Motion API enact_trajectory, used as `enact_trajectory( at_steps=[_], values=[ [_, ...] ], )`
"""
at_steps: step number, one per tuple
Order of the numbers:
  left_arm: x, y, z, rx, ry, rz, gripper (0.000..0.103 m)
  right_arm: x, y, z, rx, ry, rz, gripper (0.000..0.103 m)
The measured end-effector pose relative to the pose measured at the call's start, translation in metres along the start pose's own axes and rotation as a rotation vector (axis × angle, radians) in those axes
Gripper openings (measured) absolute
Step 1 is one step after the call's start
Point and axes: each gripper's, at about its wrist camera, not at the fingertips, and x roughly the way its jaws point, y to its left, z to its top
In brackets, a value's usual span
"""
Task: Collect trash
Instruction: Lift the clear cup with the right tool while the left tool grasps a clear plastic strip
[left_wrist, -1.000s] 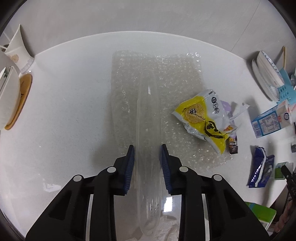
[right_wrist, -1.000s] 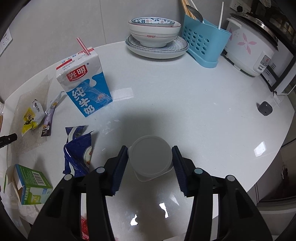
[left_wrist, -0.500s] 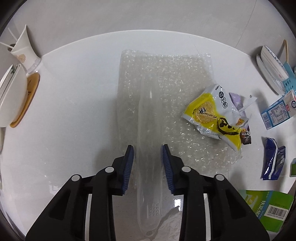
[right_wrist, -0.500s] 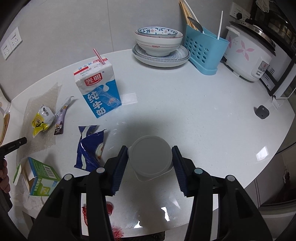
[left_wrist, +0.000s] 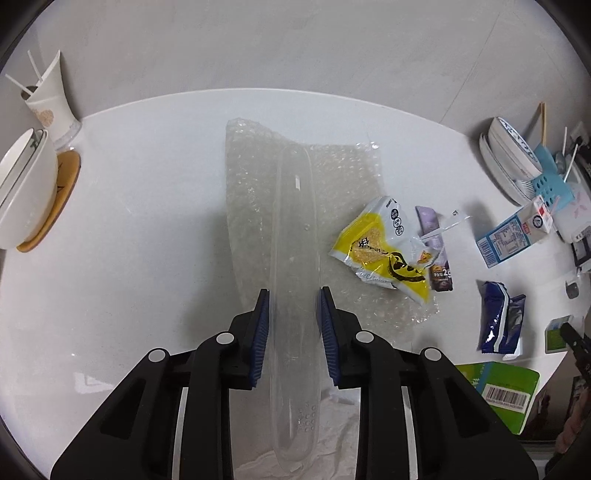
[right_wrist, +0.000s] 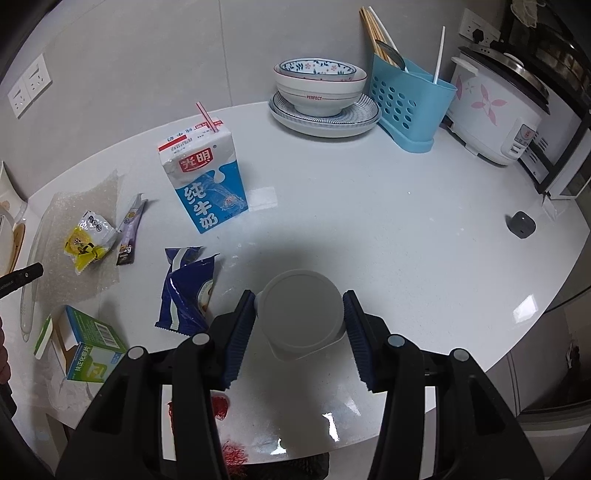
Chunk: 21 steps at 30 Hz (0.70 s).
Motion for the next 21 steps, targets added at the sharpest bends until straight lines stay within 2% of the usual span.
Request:
enact_trajectory(
  at_steps=[5, 6, 7, 10, 16, 18, 21],
  values=[
    [0.009, -0.004, -0.008, -0.014, 0.024, 0.06, 0.028, -0.007, 0.002, -0.001, -0.038, -0.011, 0.027, 0.046],
    [0.01, -0.002, -0.01, -0.014, 0.018, 0.078, 0.03, -0.009, 0.002, -0.001, -0.039, -0.014, 0.03, 0.046],
    [0.011, -0.002, -0.011, -0.012, 0.012, 0.1, 0.042, -0.01, 0.002, -0.002, -0.037, -0.016, 0.033, 0.046],
    [0.019, -0.002, -0.014, -0.009, 0.027, 0.134, 0.045, -0.012, 0.003, -0.003, -0.038, -0.015, 0.042, 0.046],
    [0.031, -0.006, -0.013, 0.015, 0.045, 0.181, 0.044, -0.01, 0.004, -0.005, -0.046, -0.007, 0.042, 0.047],
    [0.036, -0.009, -0.013, 0.02, 0.064, 0.196, 0.039, -0.009, 0.004, -0.005, -0.048, -0.005, 0.041, 0.047],
    [0.036, -0.011, -0.012, 0.027, 0.069, 0.201, 0.027, -0.008, 0.005, -0.004, -0.05, -0.004, 0.04, 0.046]
  ],
)
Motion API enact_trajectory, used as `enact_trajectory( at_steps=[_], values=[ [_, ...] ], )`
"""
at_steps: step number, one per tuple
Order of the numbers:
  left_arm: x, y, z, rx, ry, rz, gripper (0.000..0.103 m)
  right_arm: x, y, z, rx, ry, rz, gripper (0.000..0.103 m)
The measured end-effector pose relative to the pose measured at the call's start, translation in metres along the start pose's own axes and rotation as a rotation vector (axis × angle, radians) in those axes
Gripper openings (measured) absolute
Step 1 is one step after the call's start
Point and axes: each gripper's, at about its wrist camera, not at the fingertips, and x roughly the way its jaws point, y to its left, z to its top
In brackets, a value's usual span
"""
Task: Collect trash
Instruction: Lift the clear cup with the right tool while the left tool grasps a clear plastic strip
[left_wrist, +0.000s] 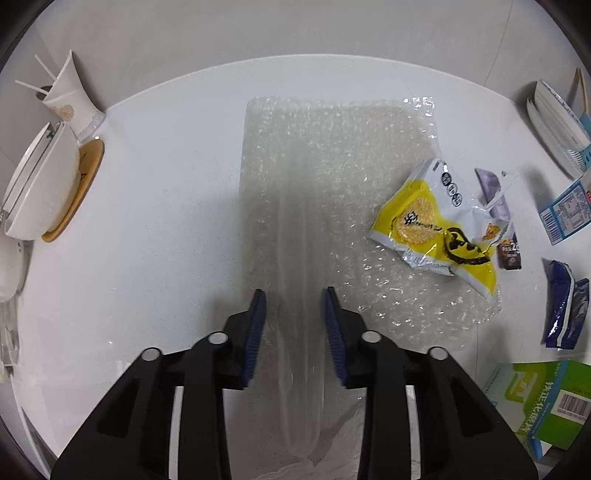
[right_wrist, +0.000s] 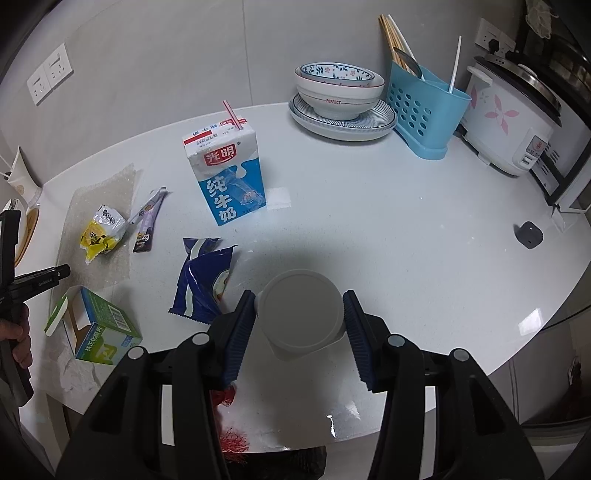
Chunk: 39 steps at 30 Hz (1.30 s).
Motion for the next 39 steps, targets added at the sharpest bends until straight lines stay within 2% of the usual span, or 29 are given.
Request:
enact_trajectory(
  at_steps=[1, 6, 15, 25, 30, 39],
  values=[
    [-0.003, -0.001, 0.001, 0.008, -0.008, -0.003, 0.024, 0.0, 0.0, 0.0, 0.001, 0.0, 0.0, 0.046],
    [-0.015, 0.007, 0.002, -0.032, -0.017, -0.06, 0.024, 0.002, 0.0, 0.003, 0.004, 0.002, 0.002, 0.046],
    [-0.064, 0.021, -0.005, -0.082, -0.103, -0.177, 0.024, -0.002, -0.004, 0.005, 0.009, -0.007, 0.011, 0.046],
    [-0.129, 0.003, -0.019, -0.054, -0.16, -0.197, 0.024, -0.028, -0.006, 0.006, -0.002, -0.053, 0.044, 0.046],
    [-0.161, -0.011, -0.036, -0.047, -0.177, -0.224, 0.024, -0.048, -0.008, 0.004, -0.011, -0.081, 0.069, 0.046],
    [-0.194, -0.032, -0.074, -0.045, -0.205, -0.242, 0.024, -0.086, -0.015, -0.012, -0.045, -0.124, 0.108, 0.046]
  ],
)
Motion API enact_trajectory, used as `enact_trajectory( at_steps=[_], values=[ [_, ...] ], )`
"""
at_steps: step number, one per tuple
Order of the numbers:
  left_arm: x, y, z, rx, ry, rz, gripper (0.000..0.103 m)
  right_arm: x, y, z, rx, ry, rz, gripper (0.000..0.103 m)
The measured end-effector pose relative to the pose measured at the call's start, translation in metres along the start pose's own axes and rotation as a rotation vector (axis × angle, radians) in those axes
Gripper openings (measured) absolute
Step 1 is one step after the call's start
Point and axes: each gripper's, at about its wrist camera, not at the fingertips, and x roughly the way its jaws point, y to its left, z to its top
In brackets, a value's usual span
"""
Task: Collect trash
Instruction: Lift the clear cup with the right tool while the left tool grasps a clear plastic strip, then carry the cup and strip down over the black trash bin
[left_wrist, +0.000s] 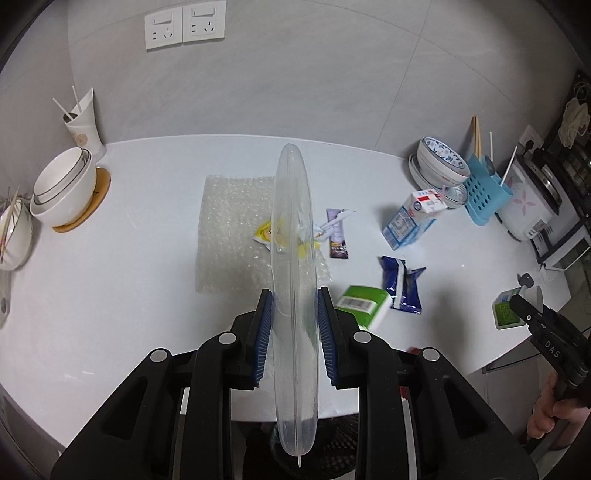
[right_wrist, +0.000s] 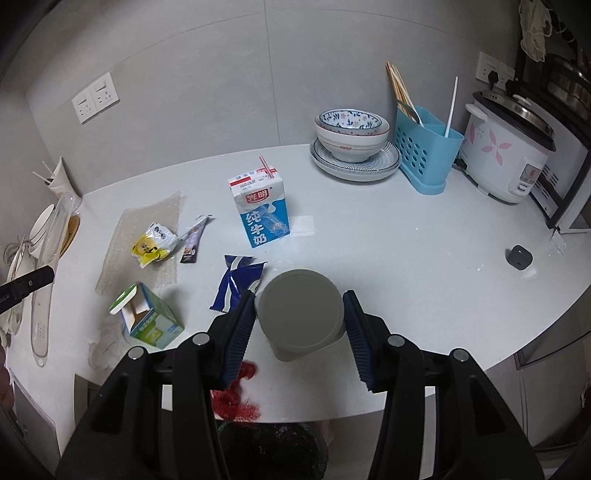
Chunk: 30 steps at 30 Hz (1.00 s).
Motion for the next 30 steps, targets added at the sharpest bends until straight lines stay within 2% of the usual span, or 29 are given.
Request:
enact_trajectory(
  at_steps=[17, 30],
  values=[
    [-0.056, -0.025, -0.086, -0.041, -0.015, -0.02, 0.024, -0.062, 0.002, -0.056, -0.079, -0.034, 0.082, 0.046],
    [-0.059, -0.036, -0.162, -0.05, 0.027, -0.032, 0.024, -0.071, 0.0, -0.116, -0.108, 0.025, 0.118, 0.046]
  ],
)
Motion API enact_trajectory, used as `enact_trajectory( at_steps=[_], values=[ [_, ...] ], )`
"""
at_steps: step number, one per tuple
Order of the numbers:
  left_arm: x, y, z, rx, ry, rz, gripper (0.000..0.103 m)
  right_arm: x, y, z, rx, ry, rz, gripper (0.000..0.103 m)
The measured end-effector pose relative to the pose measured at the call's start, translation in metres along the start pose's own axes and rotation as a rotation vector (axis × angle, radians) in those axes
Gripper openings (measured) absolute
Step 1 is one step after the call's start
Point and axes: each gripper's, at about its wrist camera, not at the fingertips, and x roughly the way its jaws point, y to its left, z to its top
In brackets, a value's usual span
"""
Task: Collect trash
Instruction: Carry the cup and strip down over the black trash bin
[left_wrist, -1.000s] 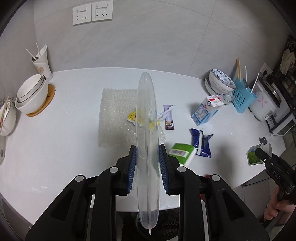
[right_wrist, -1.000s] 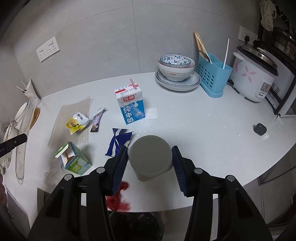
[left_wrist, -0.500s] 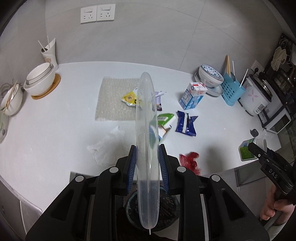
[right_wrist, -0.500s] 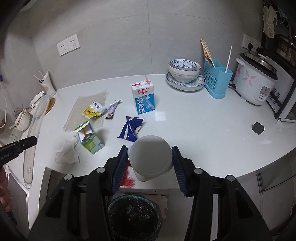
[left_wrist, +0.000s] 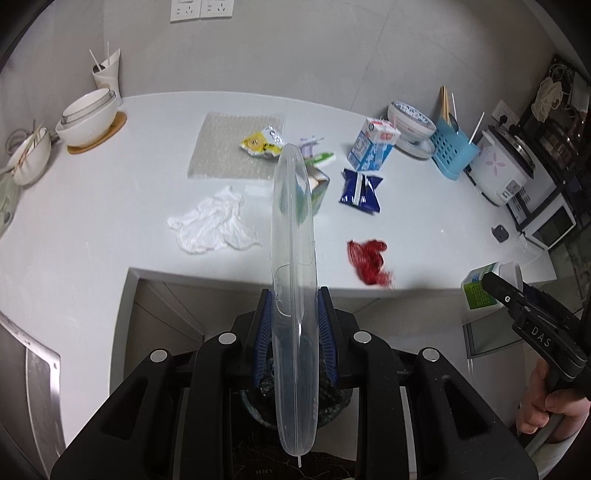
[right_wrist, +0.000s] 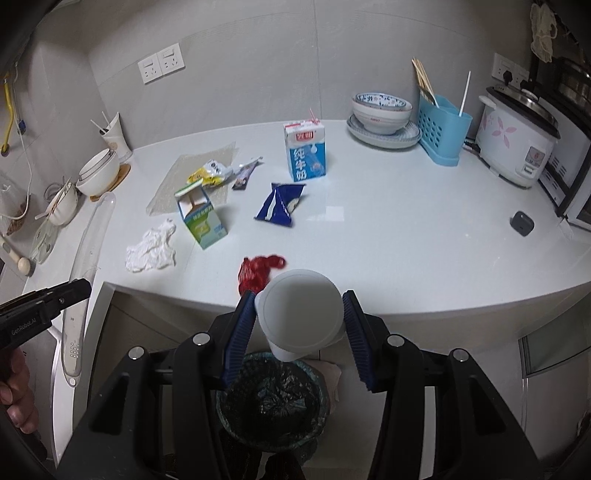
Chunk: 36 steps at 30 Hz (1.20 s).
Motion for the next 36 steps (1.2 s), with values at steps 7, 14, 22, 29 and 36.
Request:
enact_trajectory(
  at_steps=[7, 14, 22, 29, 36],
  values=[
    [0.021, -0.007, -0.034, 0.012, 0.04, -0.007, 0.024, 0.01, 0.002, -0.035, -0.01, 0.047, 0.004, 0.046],
    [0.046, -0.009, -0.063, 0.013, 0.081, -0.017, 0.024, 0.024, 0.007, -0.063, -0.027, 0.081, 0.013, 0.046],
    [0.079, -0.005, -0.087, 0.008, 0.097, -0.011, 0.024, 0.056, 0.014, -0.092, -0.038, 0.128, 0.039, 0.046],
    [0.112, 0.005, -0.109, -0.029, 0.142, -0.009, 0.024, 0.085, 0.014, -0.112, -0.043, 0.175, 0.049, 0.046],
    [0.141, 0.009, -0.126, -0.031, 0.154, -0.029, 0.024, 0.115, 0.015, -0.127, -0.047, 0.223, 0.048, 0.046]
  ],
)
